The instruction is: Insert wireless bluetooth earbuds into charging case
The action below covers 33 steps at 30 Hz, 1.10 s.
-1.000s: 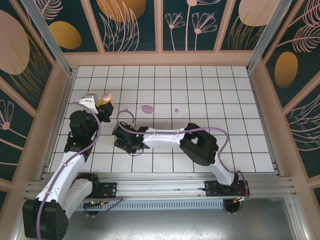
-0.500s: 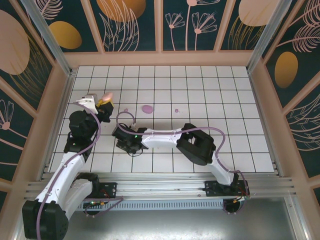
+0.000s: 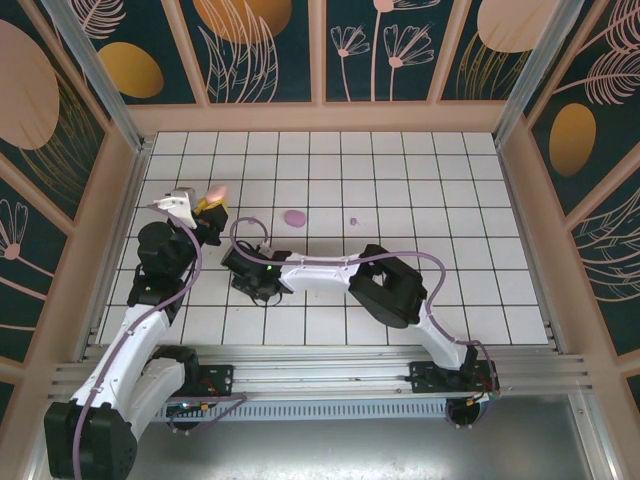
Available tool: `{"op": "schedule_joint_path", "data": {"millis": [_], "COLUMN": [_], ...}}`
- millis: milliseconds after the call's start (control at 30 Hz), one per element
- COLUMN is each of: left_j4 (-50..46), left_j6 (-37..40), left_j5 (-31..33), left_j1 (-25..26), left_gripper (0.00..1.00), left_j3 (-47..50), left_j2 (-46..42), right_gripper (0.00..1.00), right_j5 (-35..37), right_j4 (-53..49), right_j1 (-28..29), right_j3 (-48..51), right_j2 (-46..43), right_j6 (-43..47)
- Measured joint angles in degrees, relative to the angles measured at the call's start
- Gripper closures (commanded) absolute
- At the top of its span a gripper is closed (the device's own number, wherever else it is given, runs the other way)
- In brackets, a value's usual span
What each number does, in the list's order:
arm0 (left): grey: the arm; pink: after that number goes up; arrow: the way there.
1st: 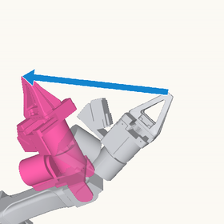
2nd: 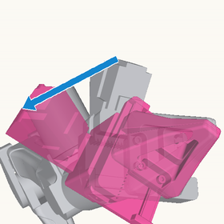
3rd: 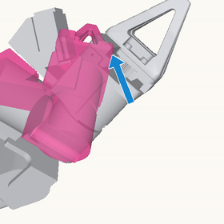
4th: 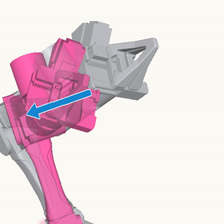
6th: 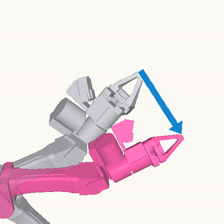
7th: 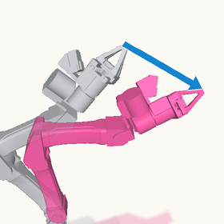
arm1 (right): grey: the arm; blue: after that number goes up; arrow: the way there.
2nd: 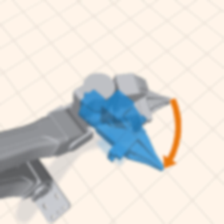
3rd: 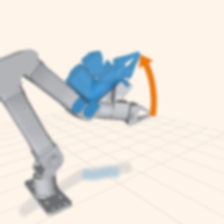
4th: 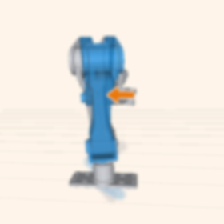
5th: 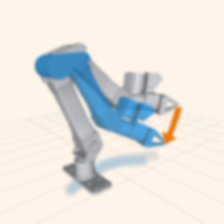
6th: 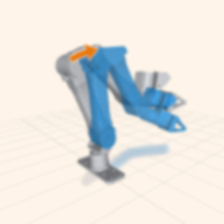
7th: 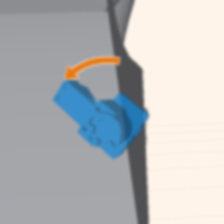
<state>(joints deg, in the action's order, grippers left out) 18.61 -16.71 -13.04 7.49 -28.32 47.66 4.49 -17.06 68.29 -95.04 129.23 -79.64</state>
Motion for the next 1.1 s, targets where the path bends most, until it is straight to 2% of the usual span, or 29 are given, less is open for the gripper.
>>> {"op": "schedule_joint_path", "data": {"millis": [200, 433, 700, 867, 1100], "left_j4": [-0.4, -0.9, -2.5, -3.2, -1.9], "left_j6": [0.4, 0.6, 2.5, 5.6, 10.0], "left_j5": [0.0, -0.6, -4.5, -12.8, -27.4], "left_j1": [0.0, 0.0, -0.1, -0.1, -0.1], "left_gripper": [1.0, 1.0, 1.0, 1.0, 1.0], "left_j3": [0.0, 0.0, -0.7, -1.4, -1.4], "left_j2": [0.0, 0.0, 0.1, 0.3, 2.0], "right_gripper": [0.75, 0.85, 0.9, 0.9, 0.9], "right_j5": [-0.7, -1.5, -0.8, 1.7, 6.2], "right_j4": [-1.2, -2.2, -2.6, -2.8, -2.6], "right_j1": [0.0, -0.1, -0.4, -1.6, -2.5], "right_j3": [-2.2, -3.2, -1.2, 10.5, 25.5], "right_j2": [1.4, 1.6, 0.1, -10.2, -33.3], "right_j6": [1.6, 5.0, 9.6, 13.0, 13.7]}}
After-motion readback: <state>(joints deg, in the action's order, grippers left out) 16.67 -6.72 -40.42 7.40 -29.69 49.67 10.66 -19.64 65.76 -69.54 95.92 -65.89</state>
